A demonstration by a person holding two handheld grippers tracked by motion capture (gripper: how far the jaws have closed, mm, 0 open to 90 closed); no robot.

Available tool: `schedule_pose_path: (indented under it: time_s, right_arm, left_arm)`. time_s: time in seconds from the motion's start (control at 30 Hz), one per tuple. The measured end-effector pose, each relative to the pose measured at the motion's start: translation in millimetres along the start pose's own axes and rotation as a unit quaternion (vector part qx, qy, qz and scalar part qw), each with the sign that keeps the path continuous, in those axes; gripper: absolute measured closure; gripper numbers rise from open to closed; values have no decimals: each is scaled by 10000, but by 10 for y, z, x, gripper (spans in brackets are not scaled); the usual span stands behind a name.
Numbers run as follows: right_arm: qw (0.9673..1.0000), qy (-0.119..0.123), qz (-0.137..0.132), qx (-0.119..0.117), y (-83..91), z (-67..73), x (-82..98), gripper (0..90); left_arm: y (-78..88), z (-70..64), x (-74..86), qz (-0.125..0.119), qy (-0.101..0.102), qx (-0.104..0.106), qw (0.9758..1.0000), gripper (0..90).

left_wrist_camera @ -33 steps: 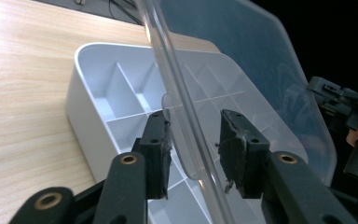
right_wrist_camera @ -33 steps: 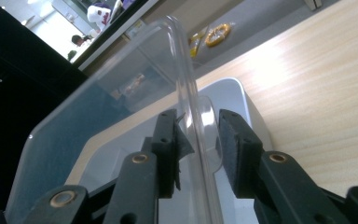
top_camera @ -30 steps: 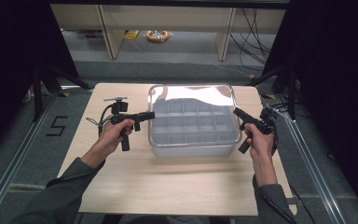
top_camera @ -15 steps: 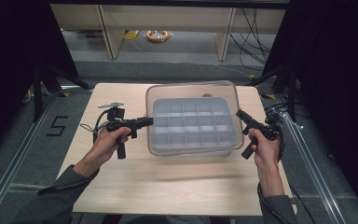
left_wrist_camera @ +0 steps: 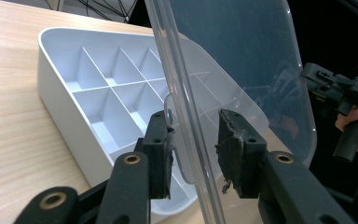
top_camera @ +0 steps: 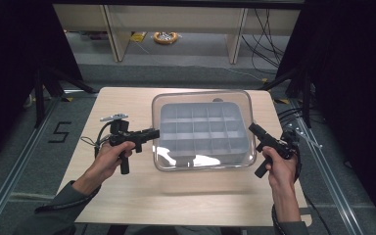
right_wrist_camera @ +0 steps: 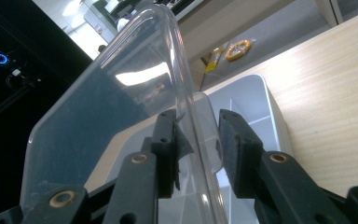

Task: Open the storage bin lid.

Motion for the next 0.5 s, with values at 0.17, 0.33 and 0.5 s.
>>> schedule_pose_path:
  time_s: [0.17, 0.33, 0.5]
  right_arm:
    - [10000, 28, 59, -7, 79, 40, 61, 692]
    - [9999, 89, 122, -11, 134, 41, 111, 691]
    - [9998, 136, 115, -7, 214, 12, 164, 690]
  left_arm:
    - [53, 9, 30, -4, -48, -18, 10000, 647]
    - [79, -5, 43, -3, -57, -17, 10000, 652]
    - [117, -50, 58, -29, -99, 45, 9999, 649]
Point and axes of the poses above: each handheld gripper's, and its own axes: y roughly backward along the jaws, x roughly out of its underside, z roughly to its left, the point moved 10 cm from there along -y, roughly forward along the jaws, and after that the axes turned 14 degrees about -z, right-handed, at the moved point
